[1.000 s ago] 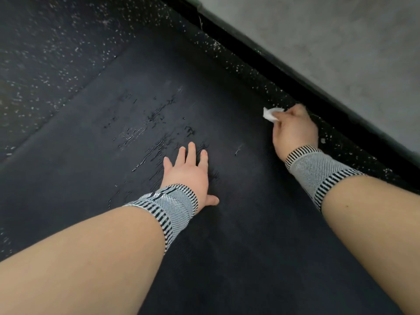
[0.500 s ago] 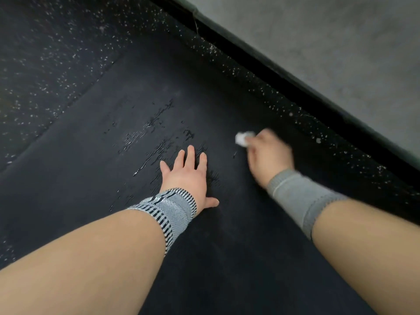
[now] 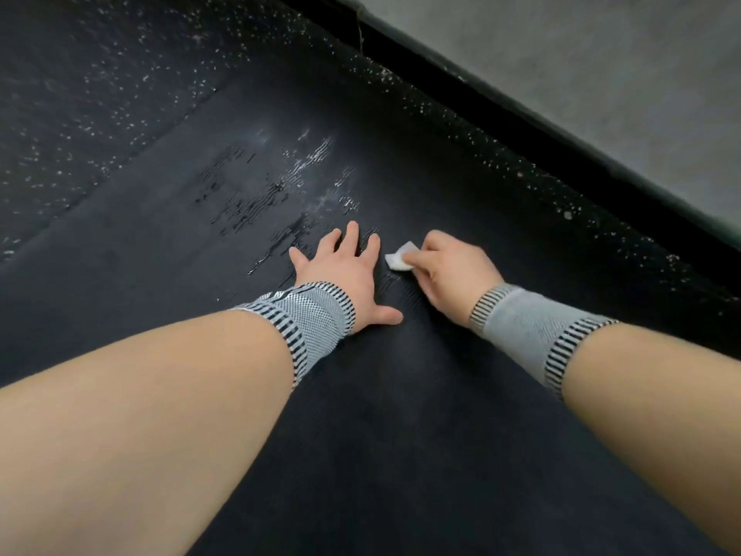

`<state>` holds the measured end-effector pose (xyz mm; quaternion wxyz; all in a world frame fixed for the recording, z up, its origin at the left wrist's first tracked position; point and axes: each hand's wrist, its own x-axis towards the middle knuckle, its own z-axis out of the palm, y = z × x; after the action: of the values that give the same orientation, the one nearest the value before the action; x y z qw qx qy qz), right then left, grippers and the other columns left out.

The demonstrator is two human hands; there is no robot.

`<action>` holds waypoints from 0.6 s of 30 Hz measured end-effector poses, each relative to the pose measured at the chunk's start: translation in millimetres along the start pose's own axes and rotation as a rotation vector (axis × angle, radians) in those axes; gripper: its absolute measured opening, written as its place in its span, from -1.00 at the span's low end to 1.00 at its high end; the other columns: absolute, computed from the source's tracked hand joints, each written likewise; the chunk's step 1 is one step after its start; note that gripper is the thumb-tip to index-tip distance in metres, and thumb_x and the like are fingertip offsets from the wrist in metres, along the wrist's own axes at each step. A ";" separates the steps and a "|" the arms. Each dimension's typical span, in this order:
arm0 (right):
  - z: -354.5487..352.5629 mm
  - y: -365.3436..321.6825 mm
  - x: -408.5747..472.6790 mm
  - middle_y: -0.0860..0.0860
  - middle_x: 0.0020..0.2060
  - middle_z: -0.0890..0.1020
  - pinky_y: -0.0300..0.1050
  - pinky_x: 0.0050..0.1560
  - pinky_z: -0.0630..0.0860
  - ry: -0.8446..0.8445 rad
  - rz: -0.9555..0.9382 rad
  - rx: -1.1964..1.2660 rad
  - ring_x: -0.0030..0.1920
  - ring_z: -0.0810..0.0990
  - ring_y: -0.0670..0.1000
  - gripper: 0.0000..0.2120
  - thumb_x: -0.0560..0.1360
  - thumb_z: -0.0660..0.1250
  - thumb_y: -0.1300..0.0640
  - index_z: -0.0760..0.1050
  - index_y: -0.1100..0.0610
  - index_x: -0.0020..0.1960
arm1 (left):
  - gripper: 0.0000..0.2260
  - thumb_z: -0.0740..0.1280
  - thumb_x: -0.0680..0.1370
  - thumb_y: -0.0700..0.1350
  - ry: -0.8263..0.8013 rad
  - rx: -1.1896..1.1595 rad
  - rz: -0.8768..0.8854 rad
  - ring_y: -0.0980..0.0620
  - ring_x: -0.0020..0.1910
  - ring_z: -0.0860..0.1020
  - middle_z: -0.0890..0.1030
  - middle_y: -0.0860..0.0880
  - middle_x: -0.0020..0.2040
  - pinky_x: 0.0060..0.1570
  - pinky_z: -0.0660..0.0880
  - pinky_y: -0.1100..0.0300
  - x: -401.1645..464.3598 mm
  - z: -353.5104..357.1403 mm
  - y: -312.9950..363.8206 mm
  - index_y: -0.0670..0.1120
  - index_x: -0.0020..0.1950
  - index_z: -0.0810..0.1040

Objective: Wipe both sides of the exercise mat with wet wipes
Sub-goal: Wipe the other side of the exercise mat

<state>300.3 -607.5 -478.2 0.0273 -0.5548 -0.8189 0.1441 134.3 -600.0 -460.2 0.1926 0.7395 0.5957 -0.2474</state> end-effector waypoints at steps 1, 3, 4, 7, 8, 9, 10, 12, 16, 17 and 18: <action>-3.1 7.7 5.2 0.10 0.06 0.47 -0.03 -0.05 0.45 0.043 0.032 -0.034 -0.02 0.53 0.18 -0.71 0.58 0.15 0.06 0.53 0.07 0.21 | 0.05 0.32 0.35 0.46 -0.004 -0.003 0.020 -0.07 0.58 -0.14 -0.21 0.01 0.61 0.42 0.00 -0.40 -0.8 -0.5 -3.3 0.09 0.60 -0.18; -6.2 28.0 18.2 0.14 0.07 0.48 -0.04 -0.02 0.42 0.135 0.263 -0.072 0.03 0.52 0.20 -0.70 0.58 0.15 0.09 0.53 0.07 0.24 | 0.02 0.32 0.36 0.46 0.002 0.019 0.073 -0.04 0.58 -0.15 -0.21 0.03 0.61 0.43 -0.01 -0.38 -5.8 -0.2 -15.7 0.11 0.60 -0.15; -5.8 35.6 21.4 0.16 0.07 0.48 -0.04 -0.02 0.42 0.172 0.403 -0.072 0.03 0.51 0.21 -0.69 0.58 0.15 0.11 0.52 0.08 0.26 | 0.01 0.32 0.36 0.45 0.017 0.049 0.100 -0.03 0.58 -0.15 -0.21 0.03 0.61 0.45 -0.01 -0.36 -10.1 1.1 -24.3 0.11 0.60 -0.13; 5.6 7.8 12.3 0.17 0.05 0.48 -0.04 -0.05 0.44 0.175 0.512 -0.065 0.00 0.53 0.24 -0.70 0.57 0.14 0.13 0.53 0.13 0.22 | -0.03 0.31 0.40 0.42 0.059 0.156 0.132 -0.02 0.58 -0.16 -0.23 0.01 0.61 0.47 -0.01 -0.30 -34.6 7.1 -55.9 0.07 0.61 -0.11; 12.5 -11.9 2.4 0.15 0.03 0.48 -0.04 -0.07 0.44 0.141 0.429 -0.046 -0.02 0.54 0.24 -0.71 0.57 0.13 0.12 0.53 0.13 0.20 | -0.05 0.30 0.41 0.42 0.056 0.189 0.132 -0.01 0.58 -0.16 -0.23 0.00 0.61 0.47 -0.01 -0.29 -45.5 9.0 -66.3 0.06 0.61 -0.10; 18.9 -33.5 -10.5 0.13 0.00 0.47 -0.04 -0.11 0.44 0.100 0.304 -0.031 -0.05 0.53 0.23 -0.72 0.57 0.12 0.10 0.52 0.12 0.18 | -0.06 0.29 0.42 0.41 0.044 0.215 0.131 -0.01 0.58 -0.15 -0.21 0.00 0.61 0.47 -0.01 -0.28 -56.7 11.3 -75.9 0.06 0.61 -0.09; 24.1 -52.8 -24.6 0.11 -0.01 0.45 -0.05 -0.14 0.42 0.039 0.160 -0.017 -0.06 0.53 0.21 -0.74 0.58 0.12 0.08 0.50 0.11 0.16 | -0.08 0.28 0.43 0.41 0.029 0.231 0.127 -0.01 0.58 -0.14 -0.20 0.01 0.61 0.48 -0.01 -0.28 -67.3 14.4 -84.2 0.05 0.61 -0.08; 27.2 -66.9 -37.3 0.09 0.00 0.45 -0.05 -0.14 0.40 -0.061 -0.020 -0.026 -0.07 0.53 0.19 -0.75 0.58 0.13 0.10 0.49 0.11 0.17 | -0.09 0.27 0.43 0.41 0.001 0.225 0.109 -0.02 0.58 -0.11 -0.16 0.01 0.61 0.48 -0.01 -0.27 -86.4 24.3 -95.3 0.06 0.61 -0.06; 19.1 -40.0 -15.6 0.09 0.02 0.49 -0.03 -0.02 0.45 0.133 0.326 0.036 -0.01 0.55 0.19 -0.74 0.56 0.16 0.11 0.51 0.07 0.20 | -0.09 0.30 0.43 0.40 -0.042 0.124 0.050 -0.01 0.58 -0.07 -0.12 0.04 0.61 0.48 -0.03 -0.29 -105.1 58.0 -94.3 0.07 0.61 -0.06; 19.1 -38.9 -13.6 0.09 0.04 0.49 -0.04 -0.02 0.44 0.176 0.432 0.059 0.01 0.54 0.18 -0.75 0.56 0.16 0.11 0.50 0.08 0.19 | -0.08 0.30 0.43 0.40 -0.029 0.100 0.033 0.00 0.58 -0.08 -0.12 0.05 0.61 0.48 -0.04 -0.30 -106.1 65.1 -94.1 0.07 0.61 -0.07; 21.0 -43.8 -14.3 0.10 0.05 0.49 -0.03 -0.03 0.44 0.194 0.478 0.052 0.02 0.54 0.19 -0.76 0.56 0.16 0.12 0.48 0.09 0.18 | -0.08 0.30 0.43 0.40 -0.014 0.085 0.021 0.00 0.58 -0.09 -0.13 0.05 0.61 0.48 -0.04 -0.30 -106.1 69.8 -94.4 0.07 0.61 -0.09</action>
<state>262.0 -639.9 -485.0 0.0851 -0.7428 -0.6543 0.1135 14.8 -703.5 -452.2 0.1677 0.7515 0.5755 -0.2753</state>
